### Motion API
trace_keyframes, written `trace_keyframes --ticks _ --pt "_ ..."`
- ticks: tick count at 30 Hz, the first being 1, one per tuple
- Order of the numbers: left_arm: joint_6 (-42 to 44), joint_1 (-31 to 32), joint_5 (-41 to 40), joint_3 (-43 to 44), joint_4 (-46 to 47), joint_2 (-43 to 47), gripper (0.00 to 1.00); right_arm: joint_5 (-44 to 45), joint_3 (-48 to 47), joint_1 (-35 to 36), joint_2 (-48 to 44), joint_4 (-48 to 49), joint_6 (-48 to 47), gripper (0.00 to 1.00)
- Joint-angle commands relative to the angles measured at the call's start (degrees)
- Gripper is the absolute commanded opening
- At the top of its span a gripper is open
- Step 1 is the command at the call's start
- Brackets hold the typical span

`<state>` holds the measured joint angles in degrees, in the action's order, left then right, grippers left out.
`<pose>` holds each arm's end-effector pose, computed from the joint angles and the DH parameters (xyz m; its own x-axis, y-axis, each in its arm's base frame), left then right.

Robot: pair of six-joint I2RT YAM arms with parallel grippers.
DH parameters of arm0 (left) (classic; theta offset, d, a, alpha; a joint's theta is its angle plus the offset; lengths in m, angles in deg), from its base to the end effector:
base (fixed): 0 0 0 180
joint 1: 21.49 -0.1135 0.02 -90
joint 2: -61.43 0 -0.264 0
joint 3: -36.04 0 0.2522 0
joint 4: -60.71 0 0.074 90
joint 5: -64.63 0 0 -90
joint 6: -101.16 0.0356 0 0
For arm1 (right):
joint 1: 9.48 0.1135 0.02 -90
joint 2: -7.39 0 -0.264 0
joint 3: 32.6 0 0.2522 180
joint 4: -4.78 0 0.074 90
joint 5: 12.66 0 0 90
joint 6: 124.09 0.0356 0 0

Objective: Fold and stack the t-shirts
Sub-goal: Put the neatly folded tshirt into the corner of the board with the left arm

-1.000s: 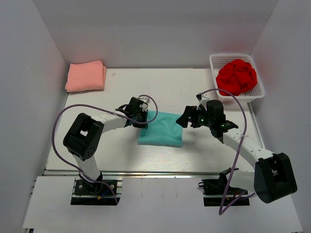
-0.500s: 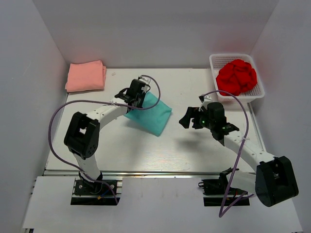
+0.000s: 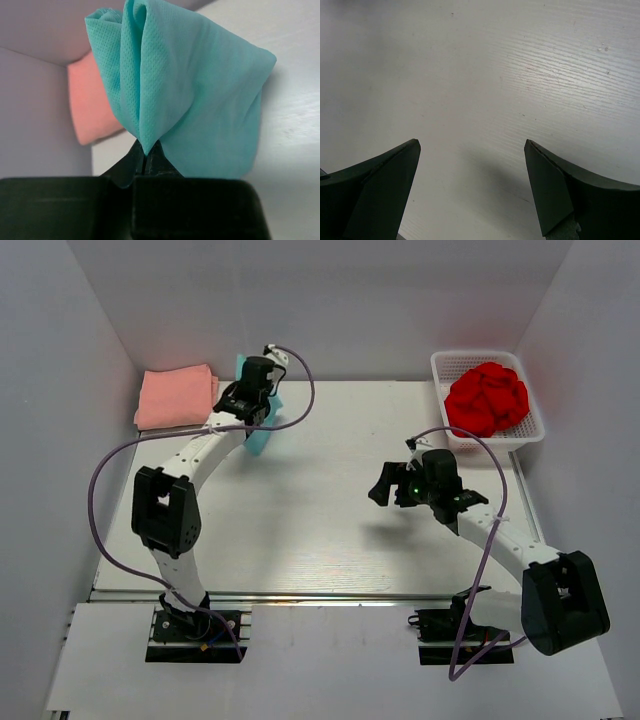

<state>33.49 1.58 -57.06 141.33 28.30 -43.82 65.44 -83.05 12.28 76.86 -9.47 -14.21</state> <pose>0.4027 -0.1512 0.3125 -0.4840 0.5576 -0.6744 0.1180 0.8053 0.5811 0.2358 0.1020 0.2188 -0.6569 0.0960 -0.7478 -0.3185 0.8637 0.3907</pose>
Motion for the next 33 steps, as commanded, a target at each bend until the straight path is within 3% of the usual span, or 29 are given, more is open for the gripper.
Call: trace_keyframes --ticks 1,20,22,30,33 --pt "8.2 -2.5 -2.9 3.9 3.5 -0.3 0.00 0.8 -3.0 -0.1 0.0 0.6 -0.7 0.90" --pt "10.8 -19.2 -2.0 30.7 3.4 -19.9 0.00 0.7 -5.9 -0.2 1.7 -2.1 1.4 0.90" --pt "9.7 -21.2 -1.4 35.3 1.7 -22.3 0.00 0.7 -6.5 0.0 2.3 -2.2 1.7 0.90" --pt "4.2 -27.0 -1.4 37.8 4.5 -30.1 0.00 0.6 -8.7 -0.1 5.0 -2.6 2.1 0.90" --pt "1.2 -29.5 -1.7 42.8 2.8 -33.8 0.00 0.5 -9.6 0.0 6.1 -2.6 2.6 0.90"
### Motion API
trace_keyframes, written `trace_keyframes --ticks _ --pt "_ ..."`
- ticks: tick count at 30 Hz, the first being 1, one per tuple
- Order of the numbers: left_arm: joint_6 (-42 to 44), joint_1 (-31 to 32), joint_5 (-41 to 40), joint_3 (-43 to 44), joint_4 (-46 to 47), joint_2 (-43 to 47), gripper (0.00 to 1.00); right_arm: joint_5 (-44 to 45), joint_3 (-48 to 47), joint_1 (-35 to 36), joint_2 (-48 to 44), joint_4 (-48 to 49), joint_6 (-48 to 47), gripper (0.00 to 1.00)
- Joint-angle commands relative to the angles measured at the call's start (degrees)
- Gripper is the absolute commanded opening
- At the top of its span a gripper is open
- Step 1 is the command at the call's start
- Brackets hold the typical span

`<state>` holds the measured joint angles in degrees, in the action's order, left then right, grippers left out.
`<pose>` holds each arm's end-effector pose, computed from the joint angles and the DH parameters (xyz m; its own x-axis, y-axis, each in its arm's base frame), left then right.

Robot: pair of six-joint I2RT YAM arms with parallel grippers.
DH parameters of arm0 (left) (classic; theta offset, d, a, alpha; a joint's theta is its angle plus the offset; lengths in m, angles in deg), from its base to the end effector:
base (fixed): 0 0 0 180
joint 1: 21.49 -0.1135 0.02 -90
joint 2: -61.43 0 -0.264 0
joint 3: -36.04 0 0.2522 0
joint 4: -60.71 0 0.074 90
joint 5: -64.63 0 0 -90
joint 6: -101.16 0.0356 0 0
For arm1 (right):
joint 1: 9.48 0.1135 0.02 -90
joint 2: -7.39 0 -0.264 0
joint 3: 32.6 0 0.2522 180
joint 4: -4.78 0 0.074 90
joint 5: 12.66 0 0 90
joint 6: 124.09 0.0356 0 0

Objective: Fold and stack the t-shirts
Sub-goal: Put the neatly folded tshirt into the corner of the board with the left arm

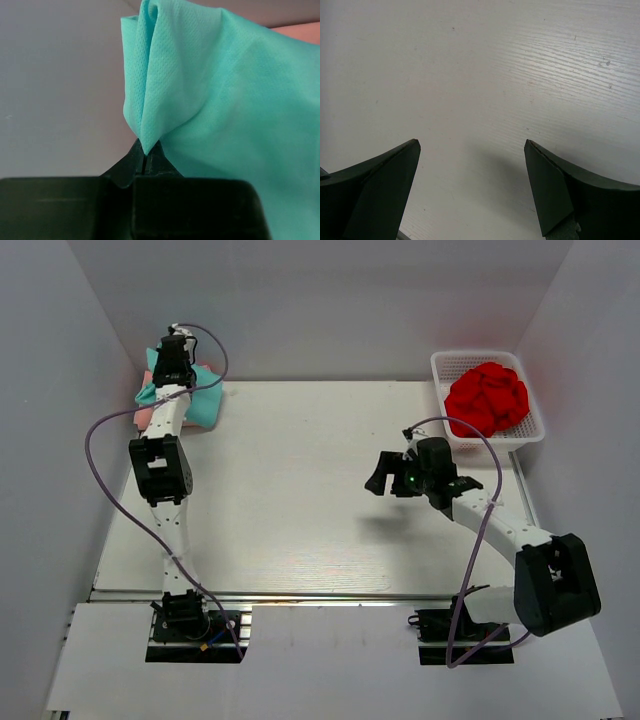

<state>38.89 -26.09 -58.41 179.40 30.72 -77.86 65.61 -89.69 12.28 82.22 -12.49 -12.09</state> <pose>0.5617 0.0647 0.2582 -0.6444 0.3395 -0.6852 -0.2894 0.7211 0.6295 0.2576 0.1106 0.2290 -0.6879 0.1203 -0.7157 -0.2803 0.8656 0.4150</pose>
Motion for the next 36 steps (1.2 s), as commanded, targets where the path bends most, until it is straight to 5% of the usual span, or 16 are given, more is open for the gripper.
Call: trace_keyframes --ticks 1,9,10,14,27,36 --pt "-4.2 -2.3 -0.4 4.8 0.4 -0.3 0.00 0.4 -3.2 0.0 0.9 0.5 0.7 0.90" --pt "-9.5 -7.3 3.7 6.9 1.6 -4.4 0.00 -0.9 -5.7 0.0 4.4 1.6 1.8 0.90" --pt "-10.1 -7.3 3.7 6.9 1.6 -4.4 0.07 -1.1 -5.9 0.0 5.1 1.7 1.8 0.90" --pt "-9.5 -7.3 5.6 3.1 4.7 -3.6 1.00 -1.6 -7.0 0.0 6.6 1.6 2.0 0.90" --pt "-15.1 -5.1 16.8 -5.4 2.6 7.7 1.00 -4.1 -6.5 0.1 6.6 4.5 1.4 0.90" --pt "-28.4 -2.3 35.1 -10.9 -1.3 18.9 1.00 -3.5 -1.0 -0.1 -0.2 6.8 0.0 0.90"
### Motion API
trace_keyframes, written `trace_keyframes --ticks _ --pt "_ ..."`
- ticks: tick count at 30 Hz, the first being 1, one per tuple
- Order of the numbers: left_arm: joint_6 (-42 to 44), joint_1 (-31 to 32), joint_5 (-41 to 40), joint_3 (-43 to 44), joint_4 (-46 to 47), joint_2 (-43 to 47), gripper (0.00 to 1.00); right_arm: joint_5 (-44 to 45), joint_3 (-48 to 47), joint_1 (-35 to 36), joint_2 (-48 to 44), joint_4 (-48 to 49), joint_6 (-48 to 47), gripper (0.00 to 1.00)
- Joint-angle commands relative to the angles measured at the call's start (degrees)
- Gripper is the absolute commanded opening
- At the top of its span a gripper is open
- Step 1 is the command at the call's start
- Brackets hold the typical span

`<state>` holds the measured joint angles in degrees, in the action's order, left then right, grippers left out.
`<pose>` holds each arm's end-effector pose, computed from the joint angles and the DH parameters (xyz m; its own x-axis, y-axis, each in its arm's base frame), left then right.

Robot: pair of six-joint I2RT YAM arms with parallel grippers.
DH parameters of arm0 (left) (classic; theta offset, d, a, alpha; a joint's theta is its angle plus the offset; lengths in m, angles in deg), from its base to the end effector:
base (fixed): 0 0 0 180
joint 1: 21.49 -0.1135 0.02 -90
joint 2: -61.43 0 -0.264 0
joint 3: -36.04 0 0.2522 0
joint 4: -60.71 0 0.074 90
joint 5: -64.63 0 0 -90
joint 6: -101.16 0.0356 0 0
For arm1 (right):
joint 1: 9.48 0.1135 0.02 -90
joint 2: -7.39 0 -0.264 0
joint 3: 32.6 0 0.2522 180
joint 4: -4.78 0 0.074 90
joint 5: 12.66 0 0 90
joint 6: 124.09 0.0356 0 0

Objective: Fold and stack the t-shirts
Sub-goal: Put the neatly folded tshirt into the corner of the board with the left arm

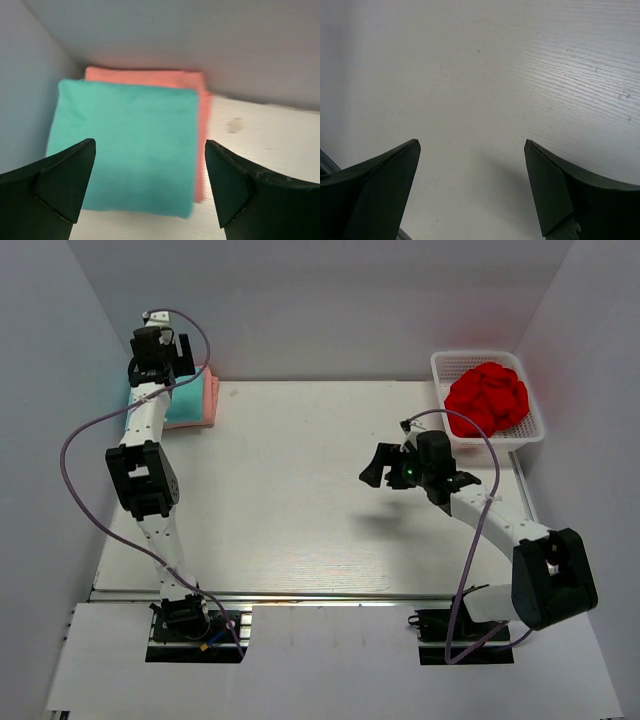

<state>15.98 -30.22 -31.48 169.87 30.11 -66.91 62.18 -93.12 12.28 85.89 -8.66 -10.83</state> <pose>0.5271 0.0848 0.2983 -0.4386 0.0172 -0.8985 -0.2101 0.9702 0.1211 0.2749 0.1198 0.2379 -0.6680 0.1438 -0.7302 -0.3280 0.8239 0.4622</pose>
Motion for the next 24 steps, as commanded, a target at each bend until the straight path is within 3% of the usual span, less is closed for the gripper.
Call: trace_keyframes --ticks 1,3,6,7,8,10,17,24 --pt "-6.5 2.8 8.7 -2.8 -2.2 8.9 1.00 0.0 3.2 0.1 -4.5 4.5 -1.2 0.90" --pt "-8.1 6.6 9.3 -5.1 -3.5 11.7 1.00 1.0 6.5 0.0 -7.4 5.4 -0.9 0.90" --pt "-11.3 13.9 10.1 -15.8 -3.4 19.5 1.00 3.2 9.8 -0.1 -10.4 6.7 0.0 0.90" --pt "-11.8 16.1 10.1 -26.4 -0.4 22.7 1.00 3.5 10.5 -0.1 -10.9 6.5 -0.1 0.90" --pt "-13.2 18.3 9.4 -32.1 6.7 26.2 1.00 4.1 11.8 -0.1 -12.0 6.3 0.0 0.90" --pt "-14.1 24.4 8.8 -46.1 11.9 35.5 1.00 3.9 13.9 0.0 -14.6 6.5 0.4 0.90" --pt "-21.7 39.7 7.4 -76.4 18.9 55.3 1.00 3.5 21.3 -0.1 -19.3 11.3 0.7 0.90" --pt "-22.1 44.8 -1.6 -83.3 15.8 68.6 1.00 -0.5 23.5 0.0 -19.4 15.5 1.2 0.90"
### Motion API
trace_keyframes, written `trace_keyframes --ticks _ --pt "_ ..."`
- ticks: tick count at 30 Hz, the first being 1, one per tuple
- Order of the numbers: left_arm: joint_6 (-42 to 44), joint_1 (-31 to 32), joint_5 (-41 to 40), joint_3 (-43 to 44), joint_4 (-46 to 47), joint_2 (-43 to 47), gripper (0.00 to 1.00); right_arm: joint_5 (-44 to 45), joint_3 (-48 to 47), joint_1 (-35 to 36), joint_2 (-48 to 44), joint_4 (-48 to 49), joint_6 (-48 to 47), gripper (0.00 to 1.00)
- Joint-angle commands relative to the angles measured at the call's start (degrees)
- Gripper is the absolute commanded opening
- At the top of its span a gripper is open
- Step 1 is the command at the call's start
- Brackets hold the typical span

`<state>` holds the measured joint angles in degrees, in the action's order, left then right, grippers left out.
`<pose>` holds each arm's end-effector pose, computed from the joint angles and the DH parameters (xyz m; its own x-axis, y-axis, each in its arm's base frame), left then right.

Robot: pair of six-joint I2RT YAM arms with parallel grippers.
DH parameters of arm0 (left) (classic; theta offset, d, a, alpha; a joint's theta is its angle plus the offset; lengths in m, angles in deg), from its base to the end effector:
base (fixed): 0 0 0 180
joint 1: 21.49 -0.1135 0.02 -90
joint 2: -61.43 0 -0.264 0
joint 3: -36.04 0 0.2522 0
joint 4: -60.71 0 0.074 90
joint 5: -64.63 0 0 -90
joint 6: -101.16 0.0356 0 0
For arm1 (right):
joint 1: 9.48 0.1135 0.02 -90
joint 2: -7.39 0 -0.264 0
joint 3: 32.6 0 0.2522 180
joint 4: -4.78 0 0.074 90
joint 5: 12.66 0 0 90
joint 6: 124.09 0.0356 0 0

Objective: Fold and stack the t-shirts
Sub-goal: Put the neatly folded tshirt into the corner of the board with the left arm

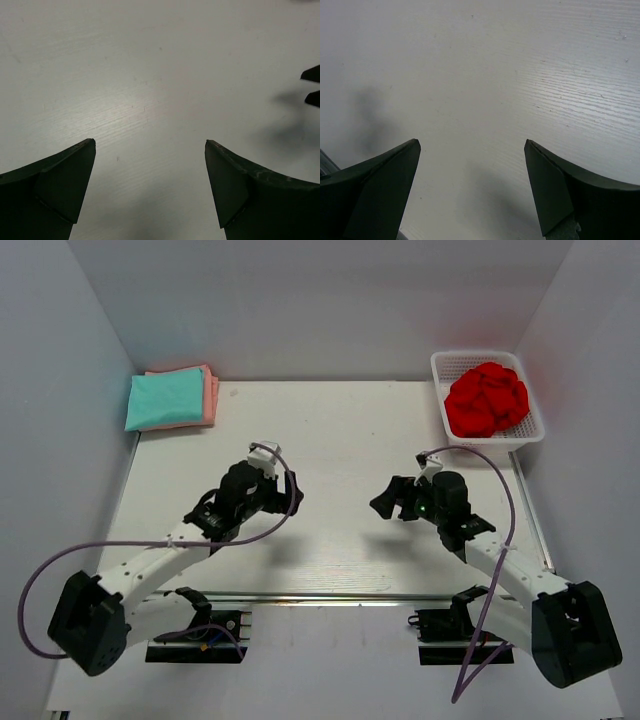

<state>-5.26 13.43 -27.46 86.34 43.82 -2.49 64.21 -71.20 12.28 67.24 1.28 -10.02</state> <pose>0.2004 -0.1383 0.2356 -0.5537 0.0421 -0.8316 0.4063 0.8854 -0.2258 0.2024 0.0895 0.2049 -0.5804 0.1960 -0.7904 -0.3460 0.8193 0.4572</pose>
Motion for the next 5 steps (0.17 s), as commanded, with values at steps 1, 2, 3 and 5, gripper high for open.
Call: trace_keyframes --ticks 1,2,3,5 --pt "-0.2 1.1 -6.7 0.2 1.3 4.8 1.00 -3.0 1.9 0.0 -0.7 6.7 0.4 0.90" --pt "-0.2 1.7 -7.3 0.2 0.6 4.8 1.00 -3.5 2.1 0.0 -0.4 7.0 0.5 0.90" --pt "0.4 1.7 -8.8 0.2 0.6 4.8 1.00 -3.5 2.7 0.0 -0.3 7.5 0.8 0.90" --pt "0.4 2.3 -9.3 0.2 0.0 4.8 1.00 -4.0 3.0 -0.2 -0.6 8.7 1.2 0.90"
